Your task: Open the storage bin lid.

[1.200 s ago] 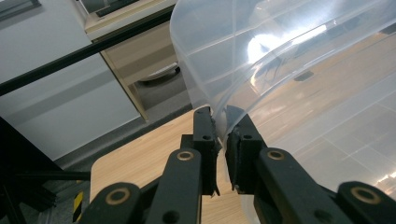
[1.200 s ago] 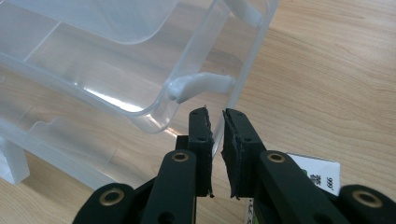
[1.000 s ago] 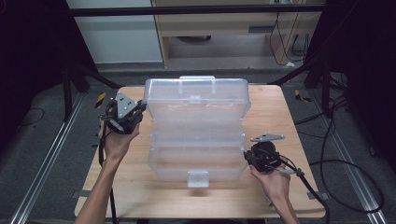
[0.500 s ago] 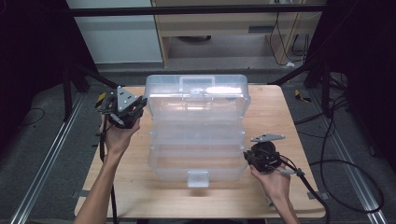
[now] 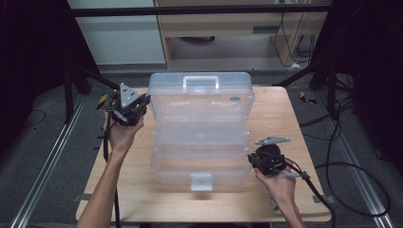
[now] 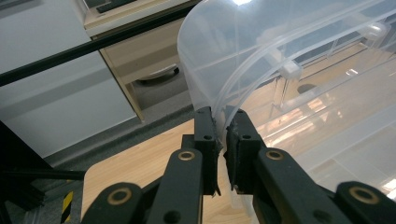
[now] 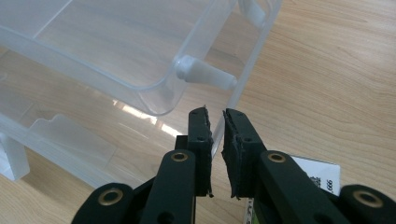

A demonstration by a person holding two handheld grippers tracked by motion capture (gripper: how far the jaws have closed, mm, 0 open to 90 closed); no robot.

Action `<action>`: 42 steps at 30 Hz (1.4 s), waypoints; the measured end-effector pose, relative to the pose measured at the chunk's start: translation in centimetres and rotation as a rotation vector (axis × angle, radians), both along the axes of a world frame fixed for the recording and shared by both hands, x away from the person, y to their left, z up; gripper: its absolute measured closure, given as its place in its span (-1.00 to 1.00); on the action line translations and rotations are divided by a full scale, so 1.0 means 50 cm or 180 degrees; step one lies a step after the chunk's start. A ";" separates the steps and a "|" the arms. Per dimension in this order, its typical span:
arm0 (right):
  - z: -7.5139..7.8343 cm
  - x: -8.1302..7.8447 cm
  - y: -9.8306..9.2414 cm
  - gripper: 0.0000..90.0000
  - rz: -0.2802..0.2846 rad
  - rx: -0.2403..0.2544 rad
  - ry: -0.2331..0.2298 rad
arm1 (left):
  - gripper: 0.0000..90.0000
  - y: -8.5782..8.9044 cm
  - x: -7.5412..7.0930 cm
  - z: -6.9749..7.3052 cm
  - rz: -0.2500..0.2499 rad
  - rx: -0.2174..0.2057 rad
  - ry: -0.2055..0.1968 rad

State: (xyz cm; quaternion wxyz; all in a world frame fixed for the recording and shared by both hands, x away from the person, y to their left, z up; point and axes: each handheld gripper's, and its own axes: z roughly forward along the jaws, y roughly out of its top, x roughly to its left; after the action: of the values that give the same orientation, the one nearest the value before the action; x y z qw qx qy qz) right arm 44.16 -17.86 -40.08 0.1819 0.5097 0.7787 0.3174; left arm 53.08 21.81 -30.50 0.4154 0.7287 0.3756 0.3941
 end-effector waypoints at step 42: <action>0.000 0.002 -0.001 0.80 0.0038 -0.0001 -0.0001 | 0.82 -0.011 0.090 0.010 0.0052 -0.0010 0.0078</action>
State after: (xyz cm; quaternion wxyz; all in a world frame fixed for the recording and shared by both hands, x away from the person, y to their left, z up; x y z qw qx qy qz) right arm 44.24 -17.93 -40.08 0.1802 0.5050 0.7817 0.3185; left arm 57.56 21.27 -30.02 0.4087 0.7297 0.3873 0.3879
